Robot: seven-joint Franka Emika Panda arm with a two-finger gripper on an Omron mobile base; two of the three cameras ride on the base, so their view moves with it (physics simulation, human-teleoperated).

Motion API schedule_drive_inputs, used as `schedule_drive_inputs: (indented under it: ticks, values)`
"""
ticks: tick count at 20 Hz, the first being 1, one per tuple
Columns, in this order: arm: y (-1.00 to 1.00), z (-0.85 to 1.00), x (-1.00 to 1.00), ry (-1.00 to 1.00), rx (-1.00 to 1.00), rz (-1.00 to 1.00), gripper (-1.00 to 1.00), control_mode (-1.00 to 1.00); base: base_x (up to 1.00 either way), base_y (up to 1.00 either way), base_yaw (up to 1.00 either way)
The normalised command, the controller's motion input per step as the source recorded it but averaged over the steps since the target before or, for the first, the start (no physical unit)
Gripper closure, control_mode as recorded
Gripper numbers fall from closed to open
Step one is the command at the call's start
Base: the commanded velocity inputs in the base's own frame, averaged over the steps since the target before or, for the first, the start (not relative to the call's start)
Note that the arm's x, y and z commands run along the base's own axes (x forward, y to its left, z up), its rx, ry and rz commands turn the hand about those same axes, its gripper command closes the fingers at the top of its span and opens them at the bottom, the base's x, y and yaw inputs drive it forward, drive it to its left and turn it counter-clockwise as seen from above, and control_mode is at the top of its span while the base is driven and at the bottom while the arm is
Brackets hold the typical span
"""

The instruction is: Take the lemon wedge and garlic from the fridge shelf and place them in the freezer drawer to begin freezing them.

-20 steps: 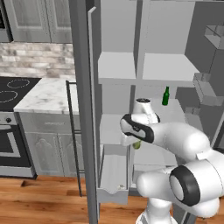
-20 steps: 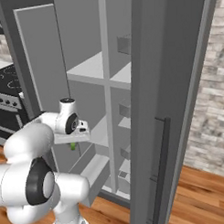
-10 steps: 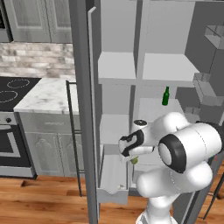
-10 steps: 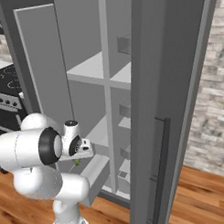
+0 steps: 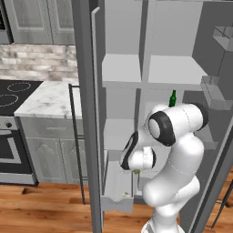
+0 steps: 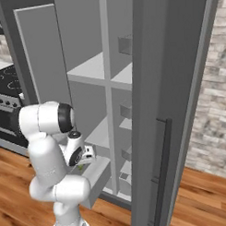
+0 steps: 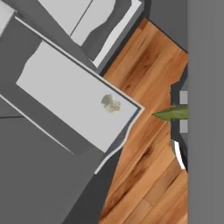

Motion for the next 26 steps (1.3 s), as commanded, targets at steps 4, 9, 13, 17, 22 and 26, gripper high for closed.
schedule_drive_inputs:
  ticks: [4, 9, 13, 17, 22, 26]
  values:
    - [0.16, -0.57, 0.14, -0.06, 0.03, 0.0, 1.0, -1.0, 0.0, 0.0, 0.0]
    - [0.2, -0.48, 0.19, 0.0, 0.04, -0.01, 1.0, -1.0, 0.0, 0.0, 0.0]
    - [0.1, -0.79, 0.24, 0.0, 0.02, 0.0, 1.0, -1.0, 0.0, 0.0, 0.0]
    - [0.0, -0.79, 0.43, 0.0, 0.0, 0.0, 1.0, -1.0, 0.0, 0.0, 0.0]
    - [0.0, -0.81, 0.45, 0.0, 0.0, 0.0, 1.0, -1.0, 0.0, 0.0, 0.0]
    - [0.0, -0.81, 0.45, 0.0, 0.0, 0.0, 1.0, -1.0, 0.0, 0.0, 0.0]
